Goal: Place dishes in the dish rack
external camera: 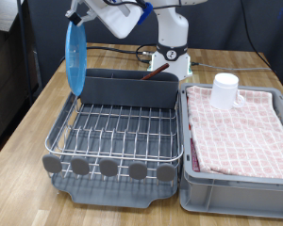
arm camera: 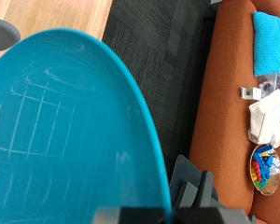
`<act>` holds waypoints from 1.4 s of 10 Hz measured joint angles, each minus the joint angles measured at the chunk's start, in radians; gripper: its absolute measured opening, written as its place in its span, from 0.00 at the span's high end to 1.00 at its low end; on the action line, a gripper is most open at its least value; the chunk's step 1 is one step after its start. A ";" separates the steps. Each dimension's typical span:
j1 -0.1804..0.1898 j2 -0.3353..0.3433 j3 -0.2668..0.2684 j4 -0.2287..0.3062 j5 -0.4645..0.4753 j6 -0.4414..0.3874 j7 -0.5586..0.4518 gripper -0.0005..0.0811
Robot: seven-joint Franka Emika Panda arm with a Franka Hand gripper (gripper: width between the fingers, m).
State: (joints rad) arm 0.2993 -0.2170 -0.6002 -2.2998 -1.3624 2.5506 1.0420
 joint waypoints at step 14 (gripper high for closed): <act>-0.001 0.173 -0.097 -0.010 -0.270 0.176 0.317 0.97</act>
State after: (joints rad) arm 0.2985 -0.0442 -0.6969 -2.3098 -1.6328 2.7261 1.3585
